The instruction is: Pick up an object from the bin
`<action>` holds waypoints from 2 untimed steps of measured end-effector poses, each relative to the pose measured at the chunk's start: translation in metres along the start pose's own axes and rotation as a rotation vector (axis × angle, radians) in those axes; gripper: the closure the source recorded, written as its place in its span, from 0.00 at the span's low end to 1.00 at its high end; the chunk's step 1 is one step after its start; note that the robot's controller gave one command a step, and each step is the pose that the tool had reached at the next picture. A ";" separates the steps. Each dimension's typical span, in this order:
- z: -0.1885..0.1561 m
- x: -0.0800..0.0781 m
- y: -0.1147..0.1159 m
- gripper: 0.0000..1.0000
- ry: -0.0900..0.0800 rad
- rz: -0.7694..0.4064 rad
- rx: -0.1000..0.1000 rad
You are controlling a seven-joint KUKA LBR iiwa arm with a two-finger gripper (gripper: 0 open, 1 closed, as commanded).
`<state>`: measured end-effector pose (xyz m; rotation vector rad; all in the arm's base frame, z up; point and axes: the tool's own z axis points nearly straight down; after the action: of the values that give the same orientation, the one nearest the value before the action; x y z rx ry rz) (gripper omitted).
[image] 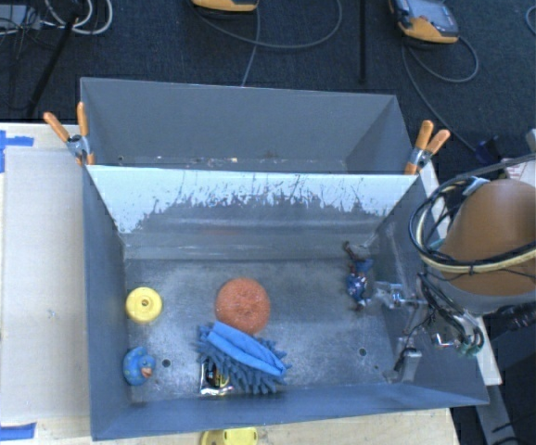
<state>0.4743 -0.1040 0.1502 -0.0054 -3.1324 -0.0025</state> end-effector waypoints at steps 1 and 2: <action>-0.004 -0.002 0.000 0.00 -0.008 -0.005 0.001; 0.043 -0.038 0.030 0.00 -0.014 -0.080 0.003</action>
Offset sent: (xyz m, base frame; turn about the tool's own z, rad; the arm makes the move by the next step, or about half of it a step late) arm 0.0548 0.0491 -0.0740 -0.1232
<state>0.5118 -0.0739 0.1064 0.1200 -3.1438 0.0022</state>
